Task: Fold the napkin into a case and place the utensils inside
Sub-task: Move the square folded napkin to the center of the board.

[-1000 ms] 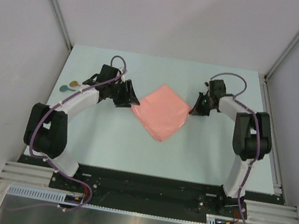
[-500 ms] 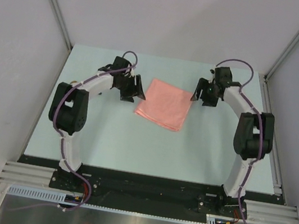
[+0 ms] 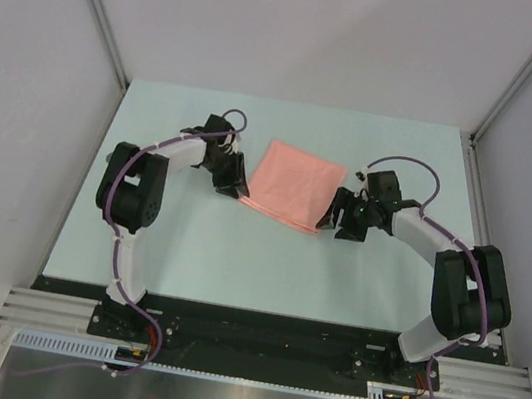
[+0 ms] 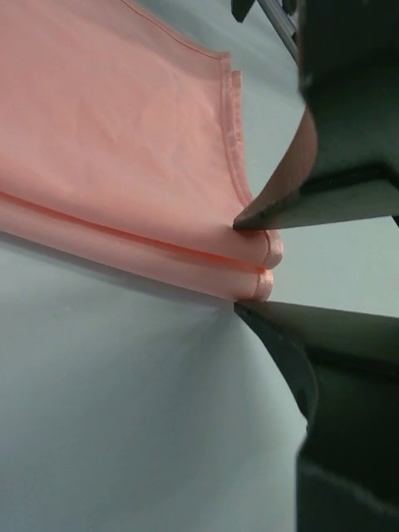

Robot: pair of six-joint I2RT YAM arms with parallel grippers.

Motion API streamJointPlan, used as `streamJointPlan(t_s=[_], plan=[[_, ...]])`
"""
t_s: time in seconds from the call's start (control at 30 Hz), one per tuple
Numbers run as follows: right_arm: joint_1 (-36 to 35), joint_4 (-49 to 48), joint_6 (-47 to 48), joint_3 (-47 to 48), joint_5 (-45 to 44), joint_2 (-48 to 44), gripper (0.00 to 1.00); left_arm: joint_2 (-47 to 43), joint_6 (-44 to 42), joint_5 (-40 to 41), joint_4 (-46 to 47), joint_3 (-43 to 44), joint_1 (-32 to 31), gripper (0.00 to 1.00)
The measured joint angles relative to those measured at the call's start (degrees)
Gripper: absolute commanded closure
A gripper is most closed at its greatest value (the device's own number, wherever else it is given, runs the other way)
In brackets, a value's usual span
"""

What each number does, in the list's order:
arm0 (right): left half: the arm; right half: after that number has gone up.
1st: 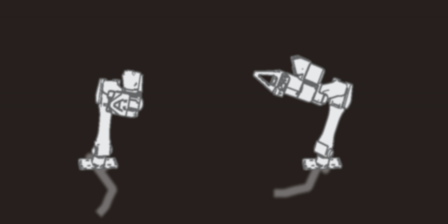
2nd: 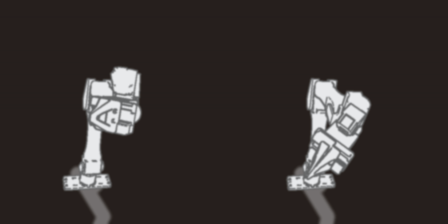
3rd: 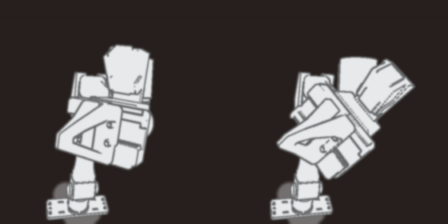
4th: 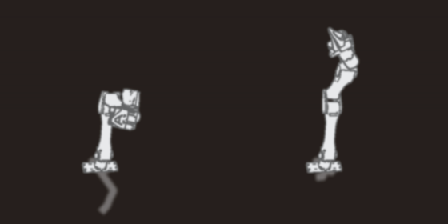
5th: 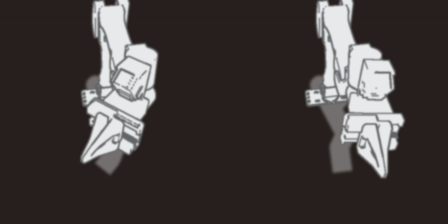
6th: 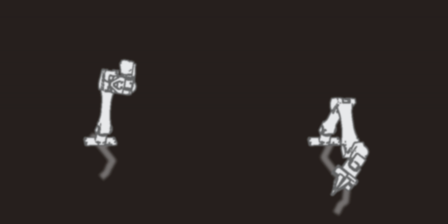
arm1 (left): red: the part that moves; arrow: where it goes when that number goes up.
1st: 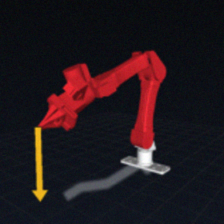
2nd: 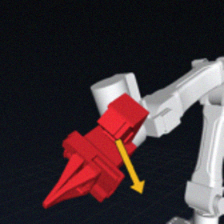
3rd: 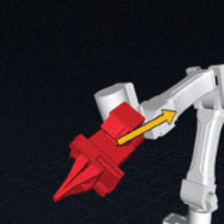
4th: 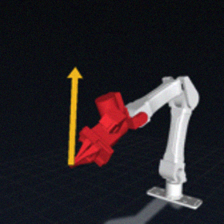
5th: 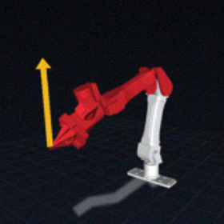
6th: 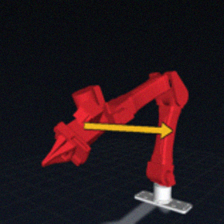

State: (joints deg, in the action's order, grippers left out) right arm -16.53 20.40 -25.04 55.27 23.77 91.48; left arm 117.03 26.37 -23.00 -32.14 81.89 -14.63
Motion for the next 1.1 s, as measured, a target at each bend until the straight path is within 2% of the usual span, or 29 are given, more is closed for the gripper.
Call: streamJointPlan(t_s=[0.03,0.1,0.2,0.23,0.4,0.53,0.67,0.77,0.93,0.97,1.0,1.07,1.1], plan=[[-0.42,-0.39,-0.35,-0.63,0.13,0.0,0.3,0.22,0.07,-0.17,0.07,-0.22,0.0,0.68],[-1.09,-1.49,-1.14,-2.01,0.39,-0.04,0.3,0.63,0.11,-0.26,0.31,-0.59,0.02,0.71],[-1.64,-2.6,-1.95,-3.52,0.79,-0.66,0.3,0.72,0.13,-0.61,1.31,-1.73,0.07,0.9],[-1.73,-2.95,-2.12,-4.0,0.79,-1.01,0.31,0.72,0.39,-1.18,1.81,-2.21,0.11,1.0],[-1.62,-3.52,-2.73,-5.55,0.22,-2.12,0.34,-0.7,2.64,-4.31,6.97,-6.64,0.17,1.0],[-1.62,-2.51,-5.03,-6.78,-3.43,-2.86,0.36,-5.99,6.62,-4.59,11.69,-15.28,-1.09,1.0],[-1.9,0.31,-8.07,-8.61,-8.26,-5.73,0.41,-16.87,14.08,-2.47,15.85,-30.14,-6.88,1.0],[-2.03,2.49,-10.08,-10.19,-10.93,-9.6,0.48,-23.45,20.0,-1.36,19.15,-38.58,-12.81,1.0],[-2.95,4.7,-11.69,-10.58,-13.16,-13.68,0.55,-29.29,27.98,0.74,22.93,-45.94,-17.49,1.0],[-3.34,4.9,-11.82,-10.58,-13.33,-13.73,0.56,-30.51,29.24,1.4,23.41,-47.1,-17.92,0.99],[-3.76,5.05,-11.87,-10.58,-13.4,-13.7,0.57,-31.67,30.32,2.03,23.85,-48.13,-18.34,0.88],[-4.39,5.27,-11.91,-10.6,-13.44,-13.55,0.57,-32.74,31.82,2.45,24.2,-49.07,-18.97,0.74],[-4.63,5.2,-11.93,-10.6,-13.42,-13.38,0.57,-32.76,31.93,2.49,24.3,-49.09,-19.08,0.61]])
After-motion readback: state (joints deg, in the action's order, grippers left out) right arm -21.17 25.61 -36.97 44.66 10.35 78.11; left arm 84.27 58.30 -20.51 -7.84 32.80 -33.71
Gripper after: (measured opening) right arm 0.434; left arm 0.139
